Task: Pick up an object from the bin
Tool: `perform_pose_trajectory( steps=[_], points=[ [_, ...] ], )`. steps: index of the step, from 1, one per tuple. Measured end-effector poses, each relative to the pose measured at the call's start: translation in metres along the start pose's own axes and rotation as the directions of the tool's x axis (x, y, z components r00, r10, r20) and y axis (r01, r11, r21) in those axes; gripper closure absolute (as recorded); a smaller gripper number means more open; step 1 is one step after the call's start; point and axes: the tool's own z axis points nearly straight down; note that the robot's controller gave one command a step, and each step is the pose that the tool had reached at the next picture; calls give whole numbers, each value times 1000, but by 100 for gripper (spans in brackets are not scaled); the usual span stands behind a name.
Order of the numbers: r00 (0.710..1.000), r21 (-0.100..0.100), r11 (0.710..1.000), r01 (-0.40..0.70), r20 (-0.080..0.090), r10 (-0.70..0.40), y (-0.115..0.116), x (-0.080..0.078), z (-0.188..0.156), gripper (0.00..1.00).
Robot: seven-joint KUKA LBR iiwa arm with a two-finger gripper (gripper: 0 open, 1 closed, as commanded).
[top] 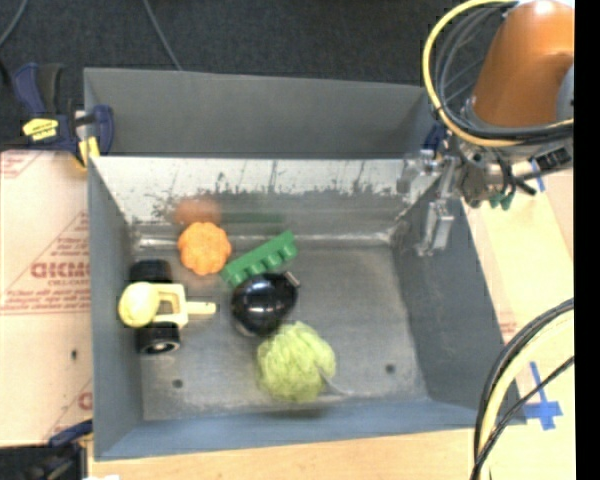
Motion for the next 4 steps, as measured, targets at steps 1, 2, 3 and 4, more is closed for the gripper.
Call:
perform_pose_trajectory(
  steps=[1, 2, 3, 4],
  points=[
    [1000, 1, 1000, 2, 8, -2, 0, -1, -6, 0],
    [999, 1, 999, -48, 11, 48, 49, 13, 40, 0],
    [998, -2, 998, 62, 5, -62, 77, 9, 74, 0],
    [978, 5, 978, 207, 11, -207, 84, 33, 91, 0]
  ],
)
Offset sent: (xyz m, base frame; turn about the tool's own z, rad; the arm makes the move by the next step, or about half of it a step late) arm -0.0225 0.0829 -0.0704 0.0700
